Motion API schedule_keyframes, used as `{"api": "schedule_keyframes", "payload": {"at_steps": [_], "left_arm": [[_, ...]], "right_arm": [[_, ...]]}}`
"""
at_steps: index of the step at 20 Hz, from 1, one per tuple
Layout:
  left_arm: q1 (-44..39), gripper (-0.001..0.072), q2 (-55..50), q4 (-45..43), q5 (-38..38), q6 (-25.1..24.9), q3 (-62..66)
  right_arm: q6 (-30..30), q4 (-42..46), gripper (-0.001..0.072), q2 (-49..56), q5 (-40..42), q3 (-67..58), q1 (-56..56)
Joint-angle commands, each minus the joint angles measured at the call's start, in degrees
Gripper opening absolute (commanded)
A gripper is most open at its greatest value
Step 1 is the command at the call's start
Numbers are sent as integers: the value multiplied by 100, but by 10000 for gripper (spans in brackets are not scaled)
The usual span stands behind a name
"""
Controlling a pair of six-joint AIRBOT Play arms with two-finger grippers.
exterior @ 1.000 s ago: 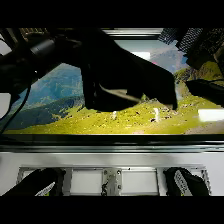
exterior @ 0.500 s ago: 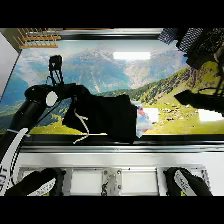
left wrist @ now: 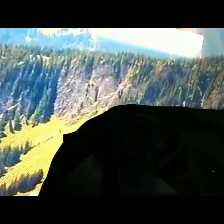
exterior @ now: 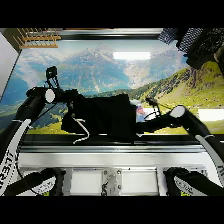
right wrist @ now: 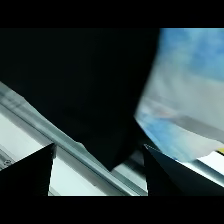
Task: Fold the clothes and pants, and hang the long-sleeved shirts on hangers.
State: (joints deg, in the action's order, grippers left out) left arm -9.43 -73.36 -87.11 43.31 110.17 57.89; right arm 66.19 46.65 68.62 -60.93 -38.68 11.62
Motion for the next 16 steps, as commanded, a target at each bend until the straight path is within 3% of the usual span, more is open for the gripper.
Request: {"api": "schedule_keyframes", "payload": {"at_steps": [1, 5, 6, 7, 8, 11, 16], "left_arm": [[31, 10, -22, 15, 22, -26, 4], [31, 10, -22, 15, 24, -26, 4], [31, 10, -20, 15, 26, -26, 4], [31, 10, -9, 17, 28, -26, 4], [31, 10, 44, 15, 24, -26, 4], [103, 10, 684, -17, -203, -28, 33], [223, 10, 2516, 72, -179, -31, 1021]], "right_arm": [[28, -125, 579, 579, 540, 94, 1010], [28, -186, 566, 874, 566, 94, 1108], [26, -186, 370, 881, 562, 83, 1110], [24, -186, 93, 868, 564, 63, 1108], [28, -168, 15, 841, 557, -7, 1097], [61, -87, 14, 459, 166, -645, 726], [385, 330, 13, -750, -944, -3268, -789]]}}
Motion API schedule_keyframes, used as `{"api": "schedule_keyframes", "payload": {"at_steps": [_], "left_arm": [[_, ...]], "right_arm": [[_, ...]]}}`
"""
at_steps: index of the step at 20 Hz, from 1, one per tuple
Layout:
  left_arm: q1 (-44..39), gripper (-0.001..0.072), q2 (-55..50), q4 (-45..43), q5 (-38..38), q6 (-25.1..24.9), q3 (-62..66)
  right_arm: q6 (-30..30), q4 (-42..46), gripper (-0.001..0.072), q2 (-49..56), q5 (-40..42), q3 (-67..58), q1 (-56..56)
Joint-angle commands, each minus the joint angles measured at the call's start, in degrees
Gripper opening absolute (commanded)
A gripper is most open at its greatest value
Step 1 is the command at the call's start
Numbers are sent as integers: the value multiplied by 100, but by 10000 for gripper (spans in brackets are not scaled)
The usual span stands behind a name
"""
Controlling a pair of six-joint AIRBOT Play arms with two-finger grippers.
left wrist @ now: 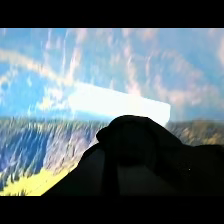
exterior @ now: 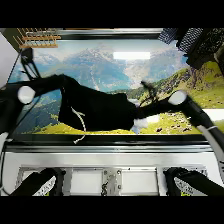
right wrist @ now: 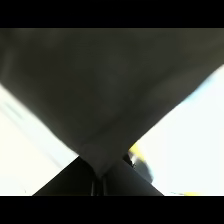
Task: Fold the clothes and pants, and hang the long-sleeved shirts on hangers.
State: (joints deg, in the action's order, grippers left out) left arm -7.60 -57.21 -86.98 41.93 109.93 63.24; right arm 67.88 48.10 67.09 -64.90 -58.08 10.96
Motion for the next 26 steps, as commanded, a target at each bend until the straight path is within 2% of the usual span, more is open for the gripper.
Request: {"api": "schedule_keyframes", "payload": {"at_steps": [1, 3, 6, 10, 13, 16, 19, 21, 23, 26], "left_arm": [[42, 10, 1248, 177, -37, -7, 710], [-11, 10, 1864, 343, -37, -9, 1040], [-378, 10, 2608, 348, -50, -7, 1239], [-1224, 10, 3274, 350, -33, 0, 1235], [-1847, 10, 3434, 348, 103, 4, 1235], [-2212, 10, 3119, 219, 901, 219, 1233], [-2186, 10, 2258, -402, 2479, 776, 1233], [-1937, 10, 1488, -728, 3206, 841, 1187], [-1561, 10, 820, -793, 2911, 835, 780], [-905, 10, -199, -723, 1193, 820, 114]], "right_arm": [[273, 186, 13, -793, -544, -1875, -951], [273, 186, 13, -1126, -470, -2951, -1274], [269, 188, 13, -1506, 74, -4011, -1377], [269, 190, 13, -1950, 981, -4376, -1373], [273, 184, 12, -2065, 1213, -4380, -1373], [468, 184, 12, -1919, 1187, -4380, -1368], [632, 181, 13, -1414, 962, -4378, -1362], [656, 184, 12, -826, 813, -4378, -1307], [651, 190, 13, -50, 817, -4380, -1126], [651, 341, 16, 1346, 1523, -4382, -944]]}}
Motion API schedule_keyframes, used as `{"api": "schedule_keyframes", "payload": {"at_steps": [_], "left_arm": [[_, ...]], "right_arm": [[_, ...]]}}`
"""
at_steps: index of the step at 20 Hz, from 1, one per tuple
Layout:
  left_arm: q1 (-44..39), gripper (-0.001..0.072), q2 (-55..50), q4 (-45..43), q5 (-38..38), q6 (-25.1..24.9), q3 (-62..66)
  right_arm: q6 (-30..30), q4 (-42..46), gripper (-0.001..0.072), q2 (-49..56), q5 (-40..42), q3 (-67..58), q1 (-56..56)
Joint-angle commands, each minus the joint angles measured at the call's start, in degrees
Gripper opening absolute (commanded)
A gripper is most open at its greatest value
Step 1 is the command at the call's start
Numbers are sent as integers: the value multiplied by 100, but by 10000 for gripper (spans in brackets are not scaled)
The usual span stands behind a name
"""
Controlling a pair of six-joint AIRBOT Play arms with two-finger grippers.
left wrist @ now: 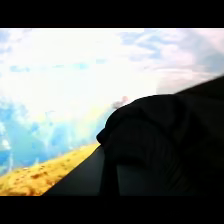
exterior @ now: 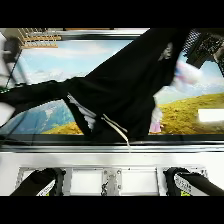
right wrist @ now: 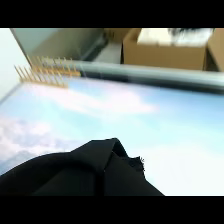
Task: Fold the clothes and pants, and hang the long-sleeved shirts on hangers.
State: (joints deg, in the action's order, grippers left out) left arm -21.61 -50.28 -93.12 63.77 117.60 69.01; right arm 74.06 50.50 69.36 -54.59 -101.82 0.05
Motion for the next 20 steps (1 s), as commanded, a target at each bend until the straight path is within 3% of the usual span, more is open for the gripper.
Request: {"api": "schedule_keyframes", "payload": {"at_steps": [1, 2, 3, 5, 7, 8, 9, 12, 17, 20], "left_arm": [[693, 106, -1270, -114, -1488, -22, -490], [942, 458, -1620, -7, -1908, -20, -372], [1202, 631, -1941, 295, -2006, -22, -142], [1799, 629, -2398, 1060, -1770, -413, 363], [2284, 630, -2597, 1661, -1147, -1462, 610], [2459, 630, -2610, 1843, -804, -1987, 540], [2559, 629, -2597, 1873, -490, -2295, 367], [2656, 629, -2564, 2013, 114, -2763, -678], [2415, 630, -2555, 3493, -433, -3901, -2328], [2142, 630, -2555, 3722, -960, -3993, -2618]], "right_arm": [[35, 39, 98, 1523, 710, -37, 133], [33, -114, 464, 1884, 852, -98, 92], [33, -302, 703, 2116, 828, -129, 28], [35, -533, 700, 2253, 590, -133, -205], [33, -520, 679, 2151, 153, -129, -540], [22, -490, 581, 2055, -149, -120, -719], [7, -402, 536, 1939, -452, -74, -870], [11, 184, 500, 1405, -1187, 514, -1073], [184, 848, 501, 162, -1314, 2627, -1064], [203, 848, 501, -387, -1311, 3858, -1064]]}}
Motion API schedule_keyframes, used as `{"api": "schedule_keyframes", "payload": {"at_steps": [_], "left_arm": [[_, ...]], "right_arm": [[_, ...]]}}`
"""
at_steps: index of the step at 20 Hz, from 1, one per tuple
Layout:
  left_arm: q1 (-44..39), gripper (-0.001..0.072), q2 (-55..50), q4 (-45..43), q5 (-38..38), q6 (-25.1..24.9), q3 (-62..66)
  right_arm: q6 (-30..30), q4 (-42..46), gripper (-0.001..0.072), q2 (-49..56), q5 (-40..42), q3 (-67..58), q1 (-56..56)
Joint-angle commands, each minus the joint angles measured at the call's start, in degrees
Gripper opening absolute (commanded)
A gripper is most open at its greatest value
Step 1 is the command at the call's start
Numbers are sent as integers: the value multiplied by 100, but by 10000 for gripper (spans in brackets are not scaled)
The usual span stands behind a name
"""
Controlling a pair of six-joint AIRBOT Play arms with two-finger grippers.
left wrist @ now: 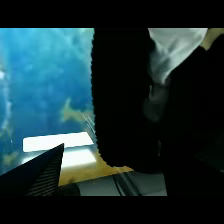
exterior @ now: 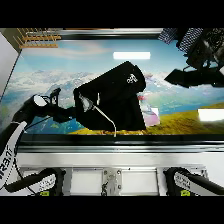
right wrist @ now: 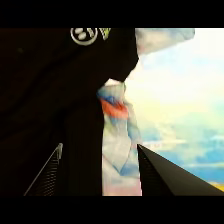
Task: Fold the clothes and pants, and hang the long-sleeved shirts on hangers.
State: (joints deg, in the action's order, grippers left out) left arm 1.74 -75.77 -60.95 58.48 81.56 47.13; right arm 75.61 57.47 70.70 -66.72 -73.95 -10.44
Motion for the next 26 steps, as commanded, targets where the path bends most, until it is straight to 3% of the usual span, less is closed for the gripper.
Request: {"api": "schedule_keyframes", "payload": {"at_steps": [1, 4, 6, 7, 8, 13, 20, 21, 22, 23, 26], "left_arm": [[-256, 629, -7, 514, -595, -378, -452], [-428, 628, -9, 518, -1069, -219, -442], [-483, 553, -9, 522, -1220, -70, -442], [-485, 256, -7, 525, -1220, -61, -442], [-485, 21, -7, 522, -1217, -61, -442], [-485, 10, -7, 518, -1217, -63, -442], [-485, 10, -7, 518, -1213, -63, -442], [-485, 10, -7, 520, -1209, -63, -439], [-485, 10, -4, 522, -1207, -63, -439], [-485, 10, 4, 525, -1196, -59, -431], [-466, 10, 466, 511, -1189, -59, -286]], "right_arm": [[236, 177, 501, -645, -59, 1467, -17], [686, 2, 504, -763, 31, 2535, -13], [782, -450, 505, -728, 57, 3252, -11], [778, -734, 505, -697, 153, 3609, -2], [780, -949, 505, -686, 380, 3923, 31], [1432, -1434, 504, -581, 2041, 4811, 896], [1443, -2684, 501, -181, 3764, 4800, 1974], [1443, -2717, 473, -181, 3893, 4784, 1987], [1362, -2712, 222, -186, 3958, 4743, 1982], [1108, -2708, 17, -203, 3976, 4669, 1974], [605, -2068, 12, -407, 3523, 3974, 1716]]}}
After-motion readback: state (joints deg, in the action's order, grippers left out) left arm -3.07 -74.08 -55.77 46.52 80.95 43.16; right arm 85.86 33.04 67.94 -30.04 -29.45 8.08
